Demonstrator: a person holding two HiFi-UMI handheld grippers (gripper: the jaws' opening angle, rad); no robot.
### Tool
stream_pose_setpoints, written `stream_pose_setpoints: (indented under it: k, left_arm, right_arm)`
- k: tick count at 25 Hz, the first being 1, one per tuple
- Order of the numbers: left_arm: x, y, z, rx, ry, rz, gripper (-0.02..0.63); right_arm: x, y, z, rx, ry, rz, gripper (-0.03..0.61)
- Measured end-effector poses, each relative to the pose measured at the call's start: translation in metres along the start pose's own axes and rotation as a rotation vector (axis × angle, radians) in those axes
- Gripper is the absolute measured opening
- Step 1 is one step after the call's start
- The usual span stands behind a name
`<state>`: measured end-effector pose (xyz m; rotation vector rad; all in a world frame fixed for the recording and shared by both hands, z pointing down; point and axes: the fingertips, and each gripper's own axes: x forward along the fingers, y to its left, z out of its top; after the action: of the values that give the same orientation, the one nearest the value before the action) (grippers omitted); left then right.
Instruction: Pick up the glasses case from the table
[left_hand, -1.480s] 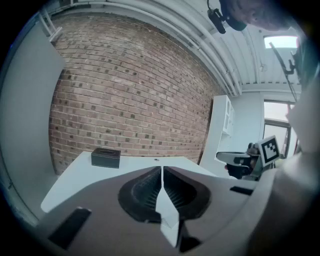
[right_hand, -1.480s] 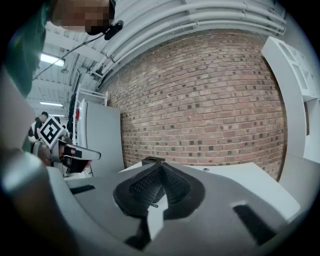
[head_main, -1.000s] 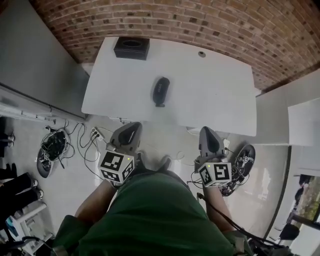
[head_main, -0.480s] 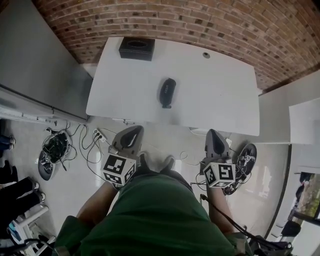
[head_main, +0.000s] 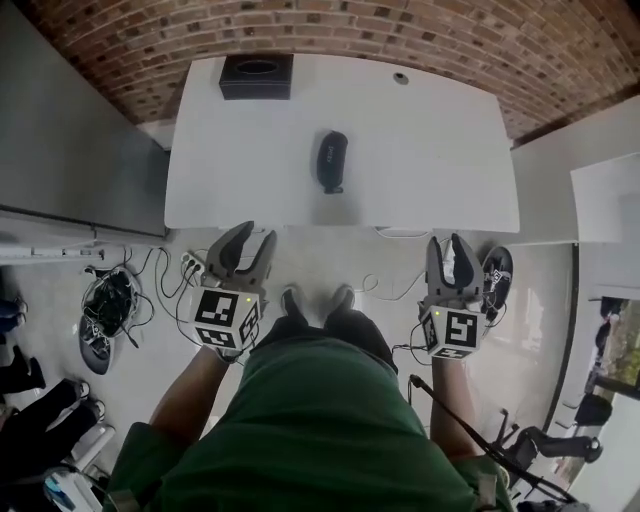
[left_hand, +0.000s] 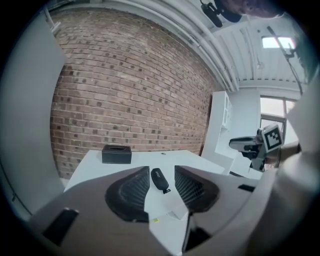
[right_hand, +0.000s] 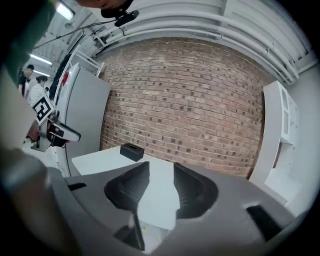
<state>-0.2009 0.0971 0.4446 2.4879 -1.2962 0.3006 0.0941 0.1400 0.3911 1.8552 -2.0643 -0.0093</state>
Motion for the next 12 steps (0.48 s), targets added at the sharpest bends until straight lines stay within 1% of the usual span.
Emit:
stream_pose_setpoints:
  k: [5, 12]
  left_arm:
    - [0.009, 0.002, -0.003, -0.011, 0.005, -0.019, 0.153]
    - [0.046, -0.014, 0.011, -0.012, -0.005, -0.039, 0.162]
  right_arm:
    - [-0.004, -0.004, -0.010, 0.091, 0.018, -0.025, 0.170]
    - [0.018, -0.015, -0.017, 0.187, 0.001, -0.001, 0.156]
